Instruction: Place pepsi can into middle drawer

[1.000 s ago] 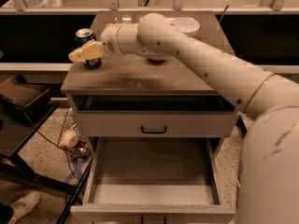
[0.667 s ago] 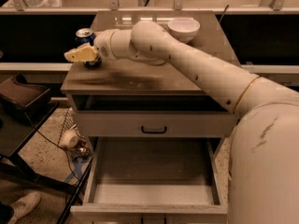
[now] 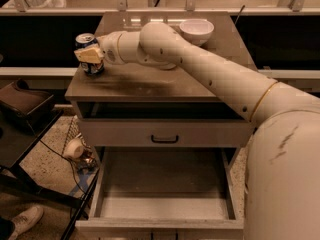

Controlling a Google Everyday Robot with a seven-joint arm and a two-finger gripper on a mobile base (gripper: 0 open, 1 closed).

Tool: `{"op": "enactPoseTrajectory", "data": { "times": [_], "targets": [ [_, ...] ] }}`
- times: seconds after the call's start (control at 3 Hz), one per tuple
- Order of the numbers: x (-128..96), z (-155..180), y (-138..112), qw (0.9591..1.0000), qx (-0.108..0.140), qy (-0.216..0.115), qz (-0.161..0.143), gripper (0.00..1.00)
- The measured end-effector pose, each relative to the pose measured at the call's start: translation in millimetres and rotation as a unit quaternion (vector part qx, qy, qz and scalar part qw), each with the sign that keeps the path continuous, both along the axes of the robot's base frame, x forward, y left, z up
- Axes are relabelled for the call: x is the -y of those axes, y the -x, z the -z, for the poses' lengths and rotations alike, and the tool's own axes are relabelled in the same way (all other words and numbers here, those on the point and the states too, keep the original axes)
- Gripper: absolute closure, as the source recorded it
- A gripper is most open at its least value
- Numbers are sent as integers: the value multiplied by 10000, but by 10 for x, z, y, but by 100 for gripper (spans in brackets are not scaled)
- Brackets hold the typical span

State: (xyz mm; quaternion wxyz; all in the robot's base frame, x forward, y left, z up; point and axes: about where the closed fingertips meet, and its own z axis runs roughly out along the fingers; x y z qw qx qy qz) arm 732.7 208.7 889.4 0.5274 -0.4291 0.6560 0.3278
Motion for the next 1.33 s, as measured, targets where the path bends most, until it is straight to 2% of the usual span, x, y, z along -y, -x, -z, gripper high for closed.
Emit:
{"op": "enactPoseTrajectory", "data": {
  "times": [0.33, 0.67, 1.0, 1.33],
  "targets": [
    [-24, 5, 9, 10000, -5, -1, -18, 93],
    [75, -180, 187, 9999, 96, 86, -53, 100],
    [314, -750, 987, 9994, 346, -64, 2, 100],
    [254, -664, 1836, 9991, 289, -72, -307, 100]
  ]
}}
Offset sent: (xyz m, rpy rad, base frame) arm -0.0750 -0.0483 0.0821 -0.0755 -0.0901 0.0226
